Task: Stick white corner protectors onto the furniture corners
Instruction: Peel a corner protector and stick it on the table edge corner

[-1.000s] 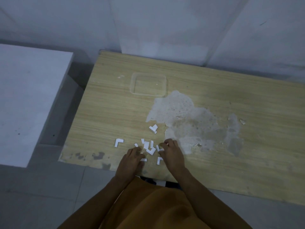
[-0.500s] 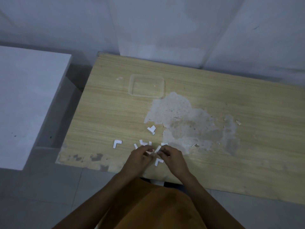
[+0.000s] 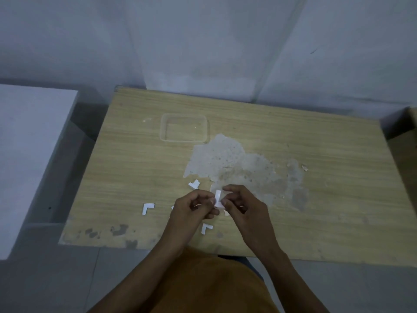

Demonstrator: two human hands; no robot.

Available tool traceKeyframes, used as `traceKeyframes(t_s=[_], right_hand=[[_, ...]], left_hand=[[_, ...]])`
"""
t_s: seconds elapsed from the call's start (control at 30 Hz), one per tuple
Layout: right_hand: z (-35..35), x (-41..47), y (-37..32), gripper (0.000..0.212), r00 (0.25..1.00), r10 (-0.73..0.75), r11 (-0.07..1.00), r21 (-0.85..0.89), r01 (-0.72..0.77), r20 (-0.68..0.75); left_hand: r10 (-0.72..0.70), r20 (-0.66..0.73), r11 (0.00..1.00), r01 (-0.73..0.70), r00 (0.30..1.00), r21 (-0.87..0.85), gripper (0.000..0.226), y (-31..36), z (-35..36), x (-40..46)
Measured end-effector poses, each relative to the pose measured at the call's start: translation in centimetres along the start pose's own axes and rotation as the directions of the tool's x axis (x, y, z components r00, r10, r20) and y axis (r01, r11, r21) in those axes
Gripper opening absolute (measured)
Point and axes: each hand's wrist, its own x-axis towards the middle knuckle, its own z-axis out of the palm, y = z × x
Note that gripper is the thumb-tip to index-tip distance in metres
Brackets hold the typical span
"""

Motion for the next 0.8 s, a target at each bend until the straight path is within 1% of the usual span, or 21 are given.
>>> traceKeyframes(t_s=[0.07, 0.17, 0.27, 0.43, 0.5, 0.6, 0.67, 0.73, 0.8], right_hand=[[0.1, -0.3, -0.7, 0.031, 1.000, -0.022, 1.000, 0.006, 0.022, -0.017], [0.1, -0.8, -1.5, 0.026, 0.999, 0.005, 0.996, 0.093, -0.001, -0.047], [-0.3, -1.1, -2.0, 0.022, 0.997, 0.042, 0.982, 0.188, -0.028, -0.072], [-0.8, -1.5, -2.7, 0.018, 0.996, 0.035, 0.959, 0.282, -0.010, -0.083], [-0.9, -1.5, -2.9, 0.019, 0.996, 0.029, 0.955, 0.296, -0.003, -0.083], [-1.0, -1.6, -3.1, 0.016, 0.995, 0.019, 0.949, 0.315, 0.012, -0.094], [-1.0, -1.7, -3.3, 0.014, 0.995, -0.009, 0.956, 0.289, 0.037, -0.099], [-0.9, -1.8, -3.4, 0.015, 0.995, -0.028, 0.967, 0.248, 0.052, -0.098], [-0.9, -1.8, -3.5, 0.018, 0.995, -0.044, 0.977, 0.204, 0.063, -0.094]], left_hand=[[-0.046, 0.026, 0.994, 0.048, 0.999, -0.096, 0.015, 0.7, 0.1, -0.4], [-0.094, 0.078, 0.972, 0.108, 0.993, -0.207, 0.012, 1.5, 0.0, -1.1], [-0.114, 0.075, 0.953, 0.131, 0.991, -0.274, 0.011, 2.1, -0.2, -1.4], [-0.163, 0.080, 0.893, 0.182, 0.983, -0.411, 0.009, 3.4, -0.3, -1.8], [-0.164, 0.096, 0.886, 0.189, 0.982, -0.423, 0.010, 3.6, -0.3, -2.0], [-0.148, 0.102, 0.899, 0.176, 0.984, -0.400, 0.027, 4.0, -0.3, -2.2], [-0.131, 0.082, 0.916, 0.152, 0.988, -0.371, 0.034, 4.2, -0.3, -2.4], [-0.104, 0.064, 0.936, 0.119, 0.993, -0.331, 0.035, 4.3, -0.3, -2.5], [-0.059, 0.057, 0.962, 0.073, 0.997, -0.264, 0.028, 4.3, -0.3, -2.6]])
